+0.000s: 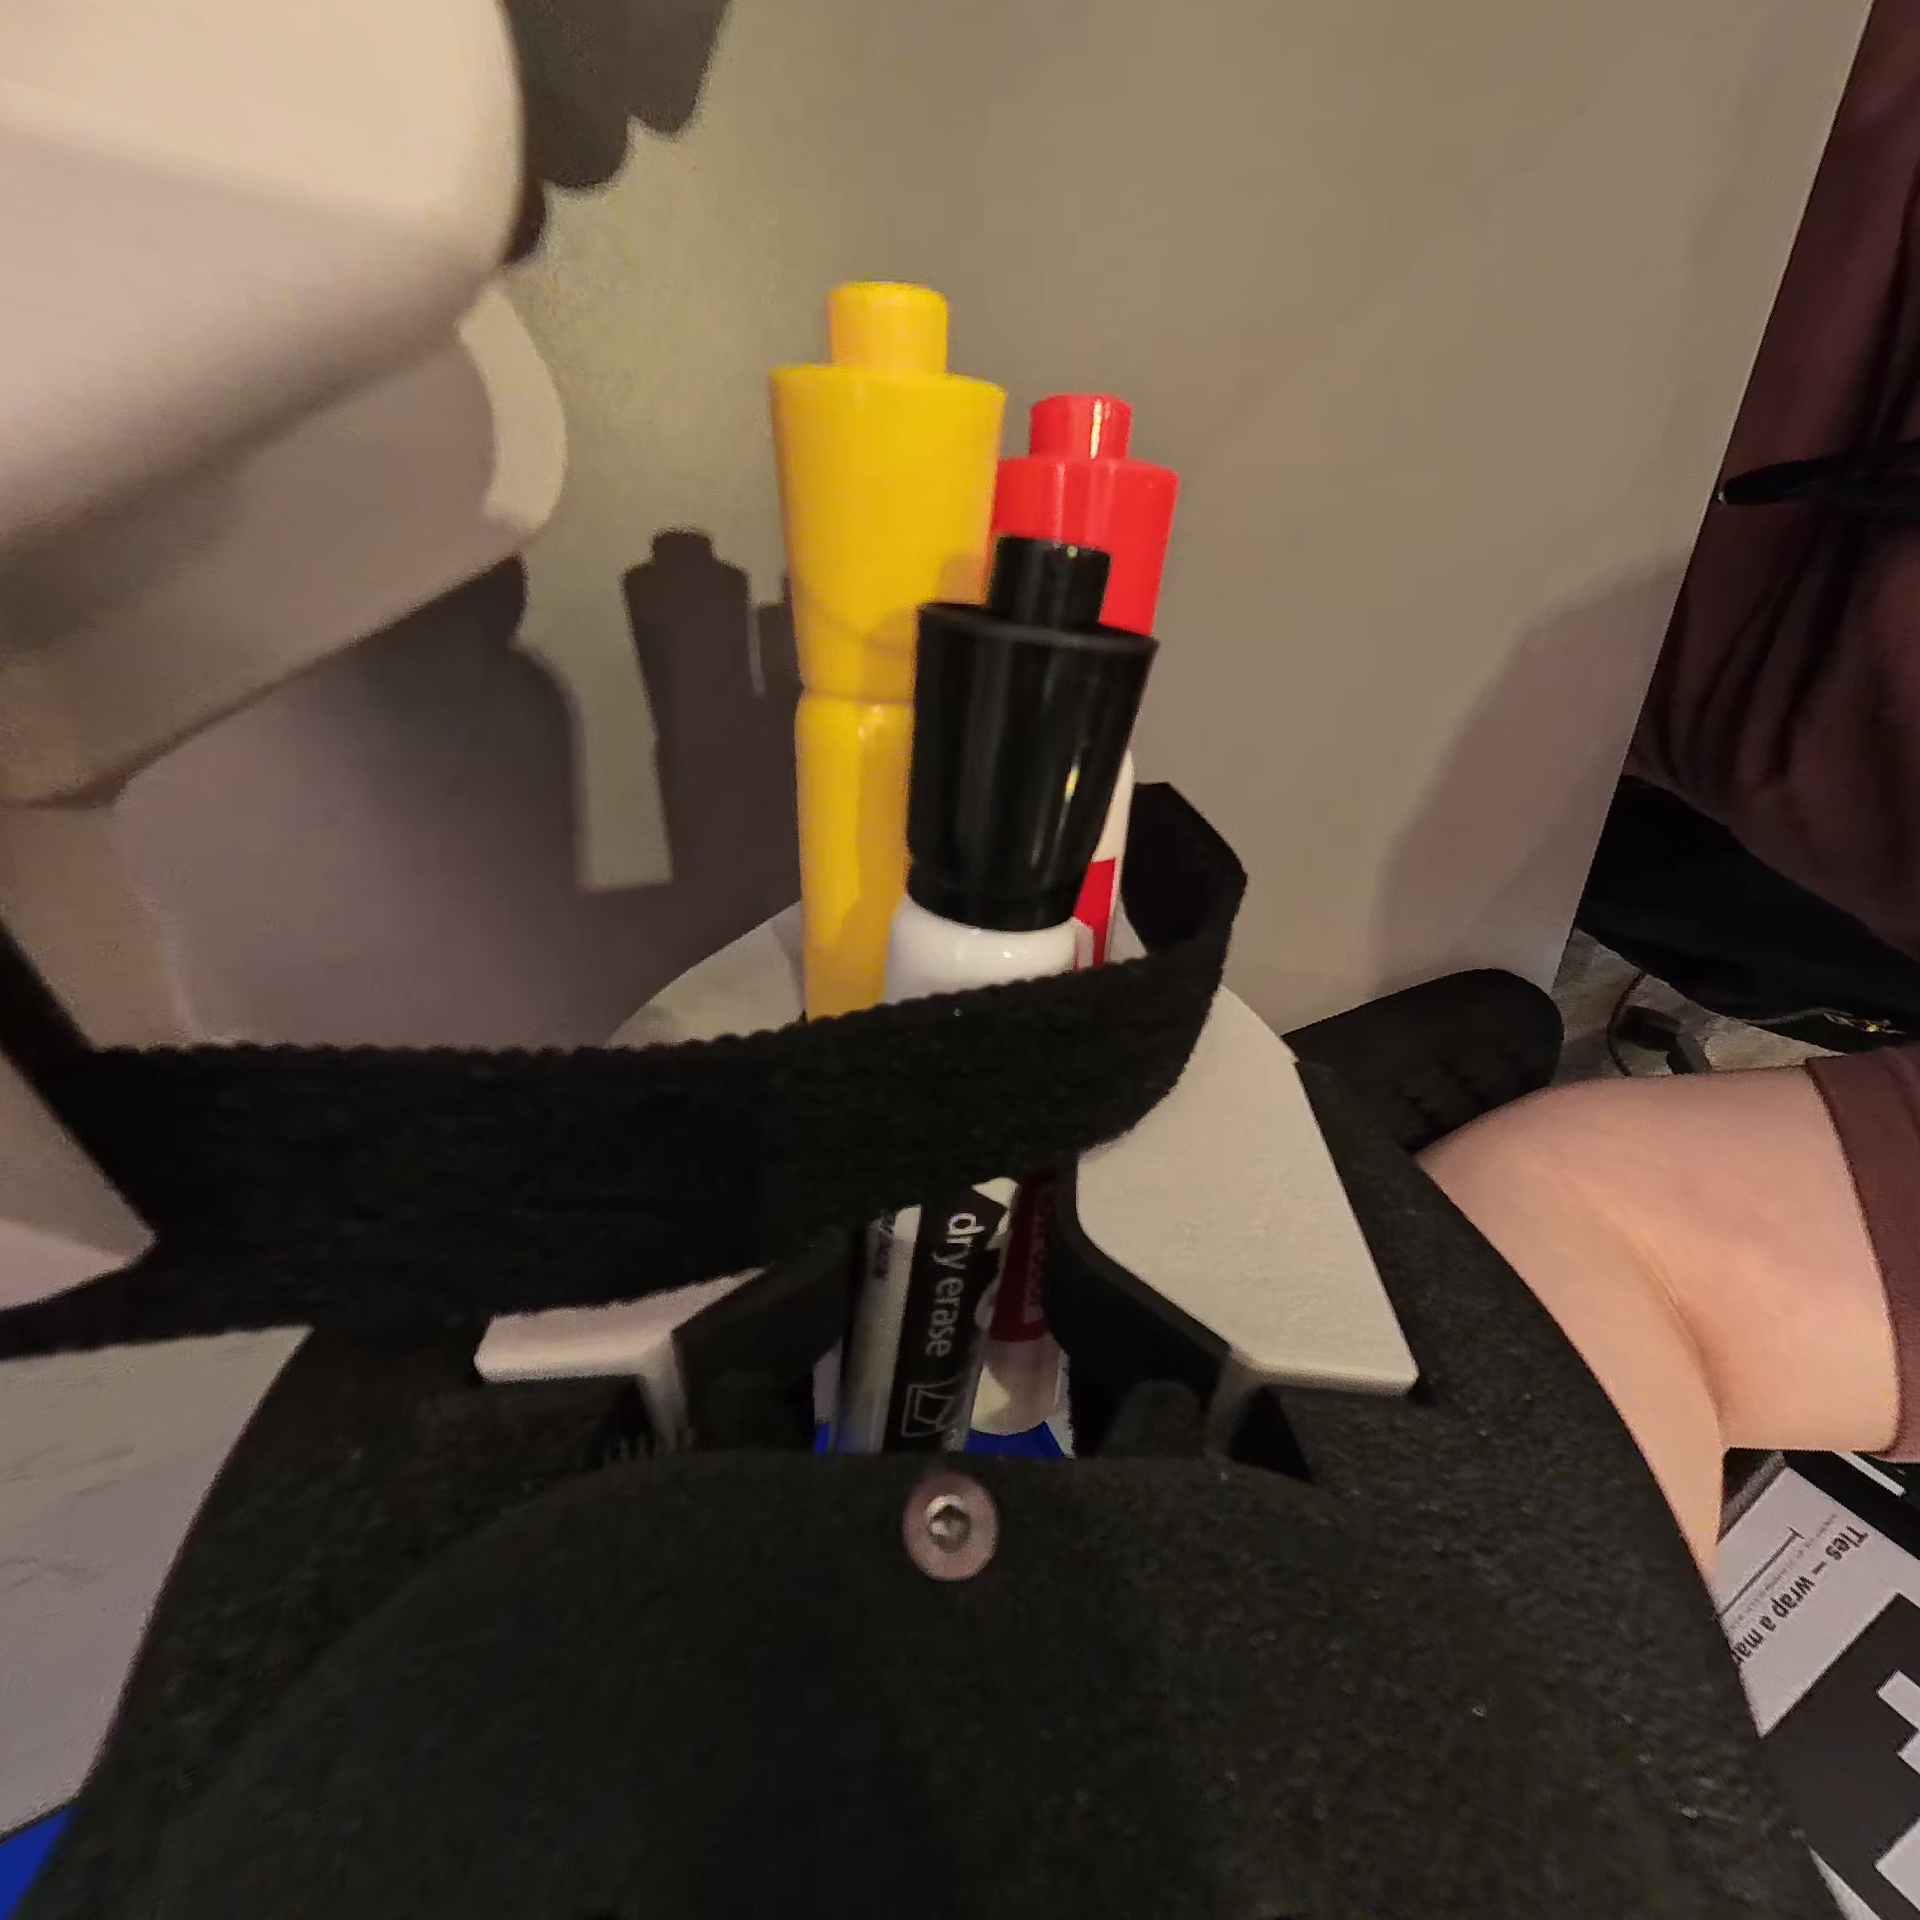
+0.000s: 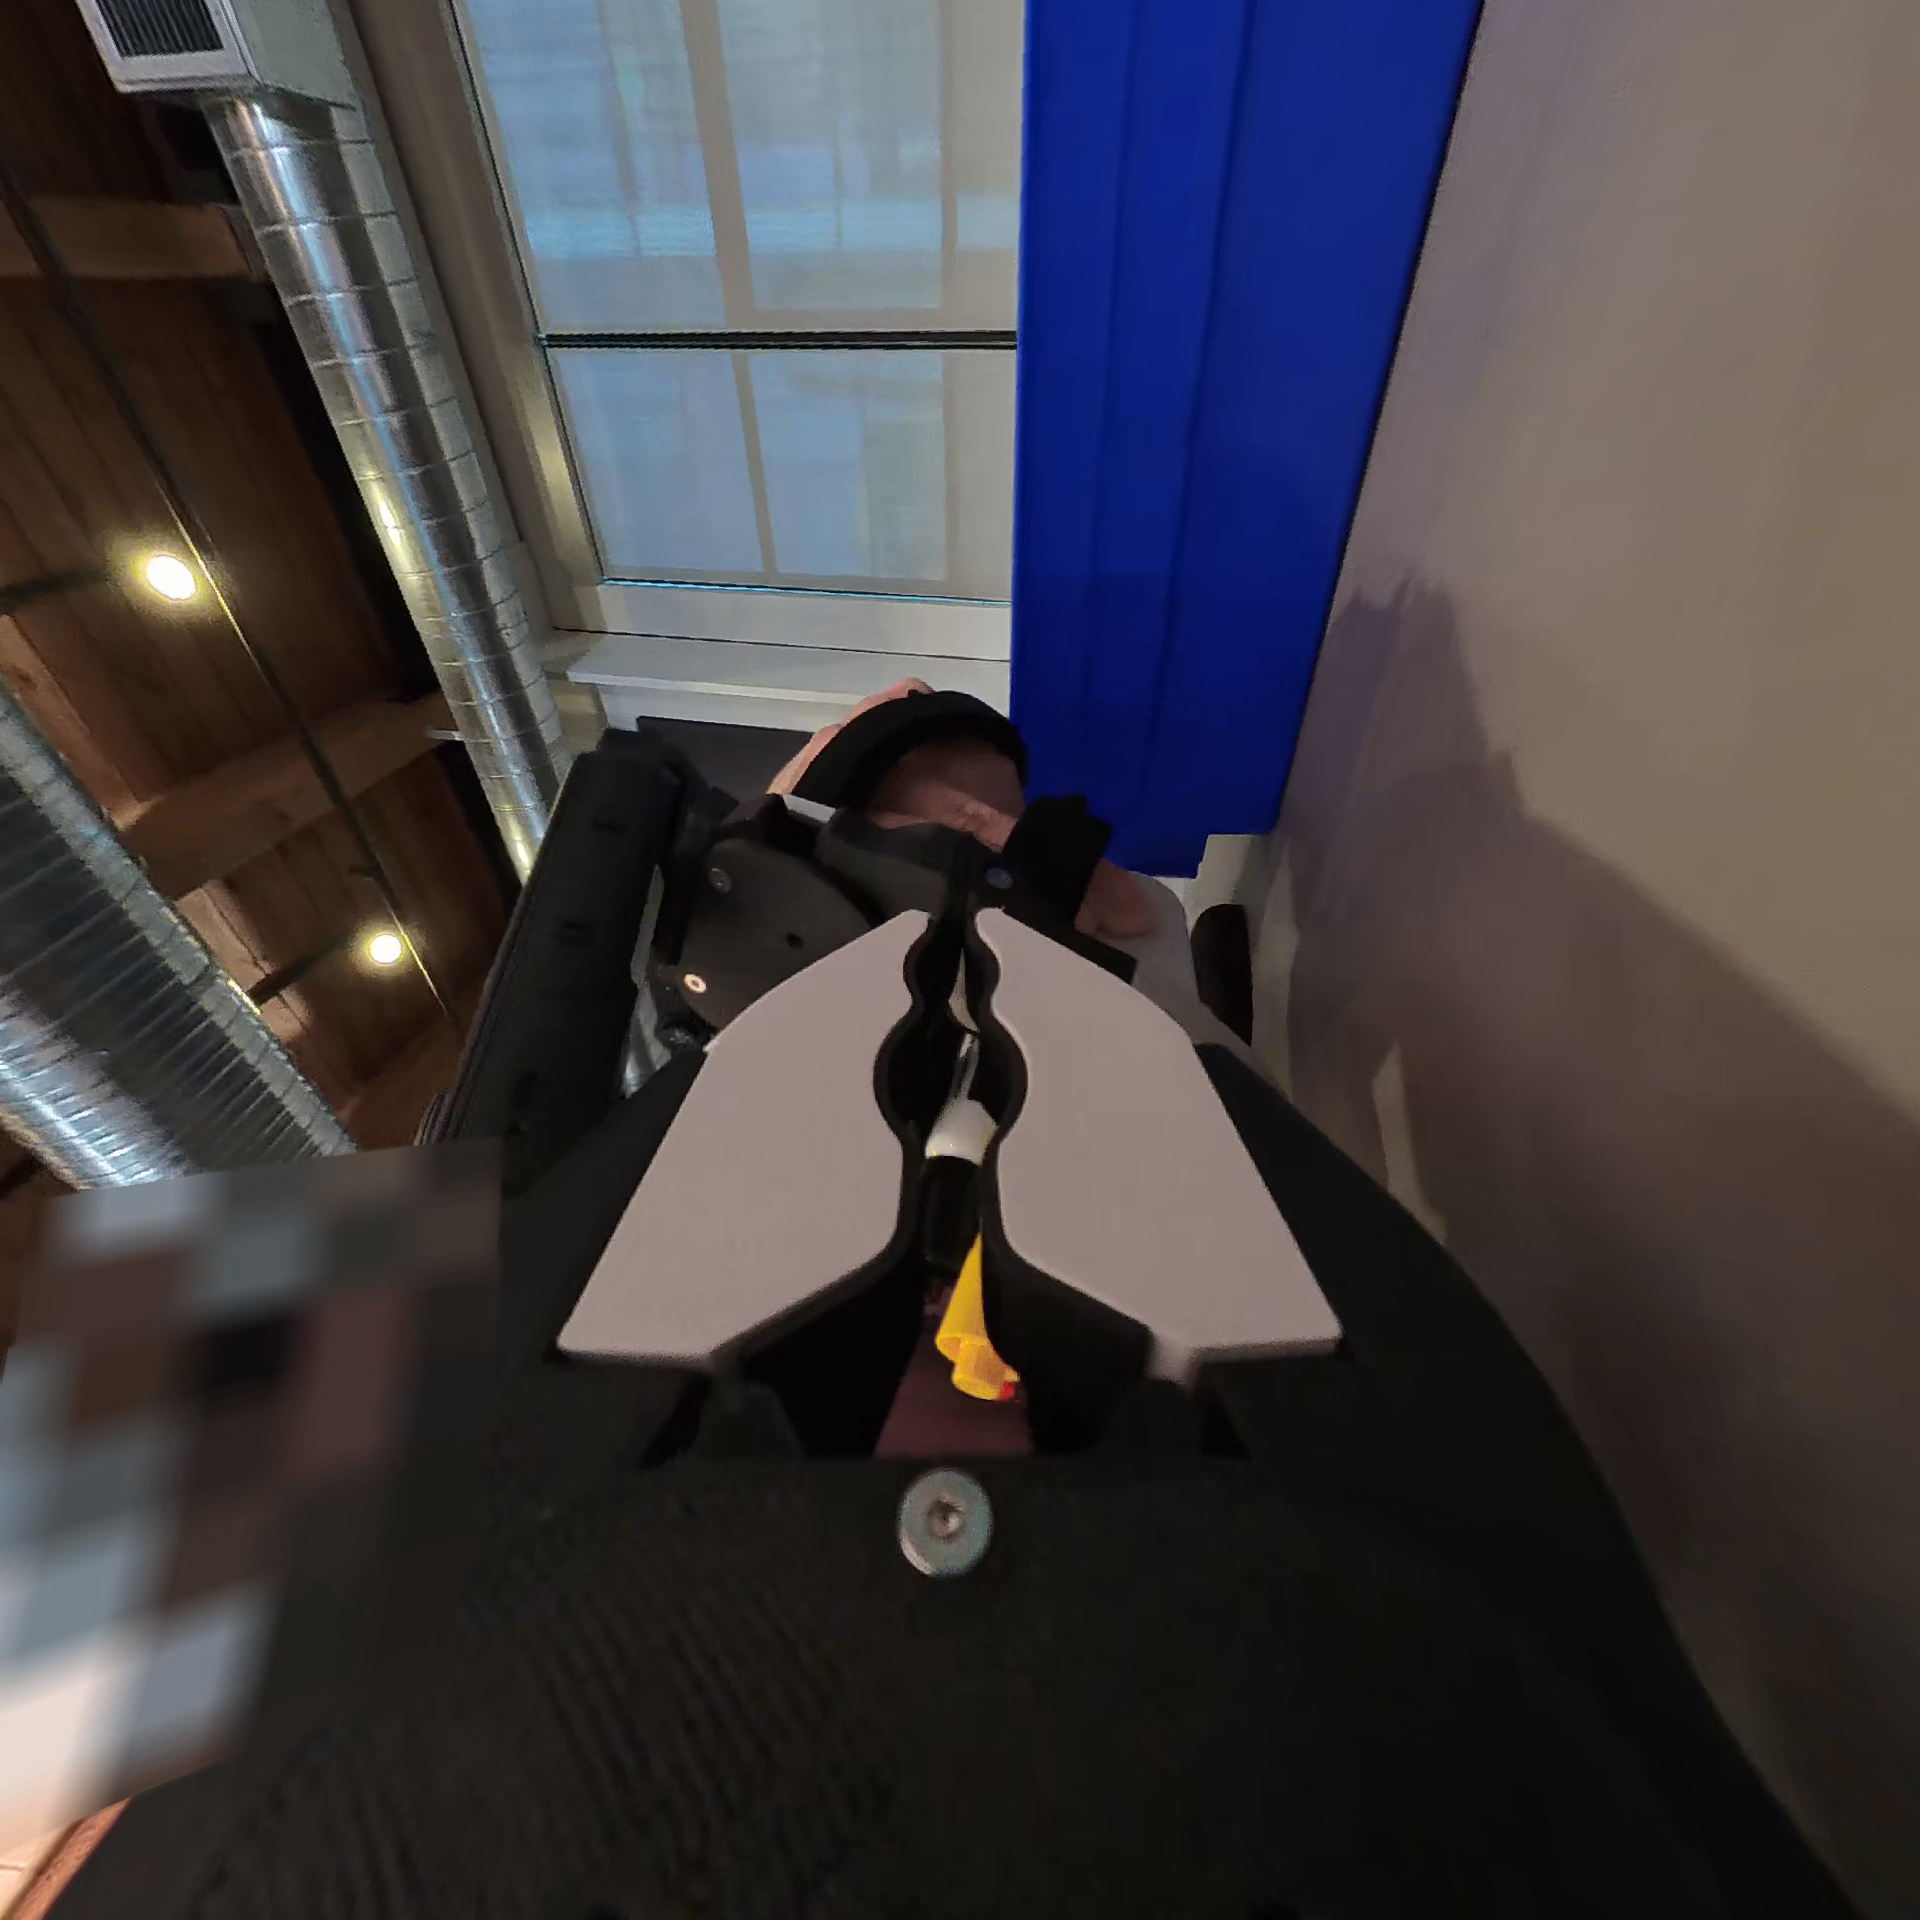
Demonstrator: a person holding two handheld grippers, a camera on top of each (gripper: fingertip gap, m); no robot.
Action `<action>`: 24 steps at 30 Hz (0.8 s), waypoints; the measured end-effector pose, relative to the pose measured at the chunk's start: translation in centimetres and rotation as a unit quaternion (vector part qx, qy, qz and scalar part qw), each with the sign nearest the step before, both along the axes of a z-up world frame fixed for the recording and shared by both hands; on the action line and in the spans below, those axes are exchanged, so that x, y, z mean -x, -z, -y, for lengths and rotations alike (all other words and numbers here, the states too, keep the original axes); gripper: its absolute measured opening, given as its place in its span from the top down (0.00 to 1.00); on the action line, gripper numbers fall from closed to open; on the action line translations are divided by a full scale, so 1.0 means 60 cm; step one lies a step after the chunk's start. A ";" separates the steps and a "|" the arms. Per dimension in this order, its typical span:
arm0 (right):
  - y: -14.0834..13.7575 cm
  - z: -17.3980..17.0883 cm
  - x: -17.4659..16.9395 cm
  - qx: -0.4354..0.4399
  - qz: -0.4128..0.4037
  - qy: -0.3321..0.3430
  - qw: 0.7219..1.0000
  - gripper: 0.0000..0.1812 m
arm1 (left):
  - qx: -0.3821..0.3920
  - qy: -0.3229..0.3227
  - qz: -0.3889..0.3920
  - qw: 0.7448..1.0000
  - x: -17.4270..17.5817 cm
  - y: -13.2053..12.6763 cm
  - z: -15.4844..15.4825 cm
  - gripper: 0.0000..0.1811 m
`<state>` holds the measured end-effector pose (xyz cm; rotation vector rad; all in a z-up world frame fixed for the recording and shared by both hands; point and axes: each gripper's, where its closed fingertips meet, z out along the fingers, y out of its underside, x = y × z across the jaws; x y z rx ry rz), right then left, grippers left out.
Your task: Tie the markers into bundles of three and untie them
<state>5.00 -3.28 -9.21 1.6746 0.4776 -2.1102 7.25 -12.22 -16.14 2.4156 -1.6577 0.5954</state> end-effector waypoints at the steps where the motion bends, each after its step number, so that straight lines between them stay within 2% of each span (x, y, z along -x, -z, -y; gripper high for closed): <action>1: 0.003 0.001 0.000 0.003 0.001 -0.002 1.000 0.98 | 0.001 0.001 0.003 1.000 -0.001 -0.001 0.001 0.78; 16: 0.004 0.020 0.001 0.001 -0.005 -0.029 1.000 0.85 | -0.007 0.003 0.021 1.000 -0.005 -0.011 0.000 0.78; 24: -0.001 0.042 -0.004 -0.024 -0.016 -0.056 0.998 0.83 | -0.032 0.002 0.022 0.999 -0.003 -0.024 -0.004 0.77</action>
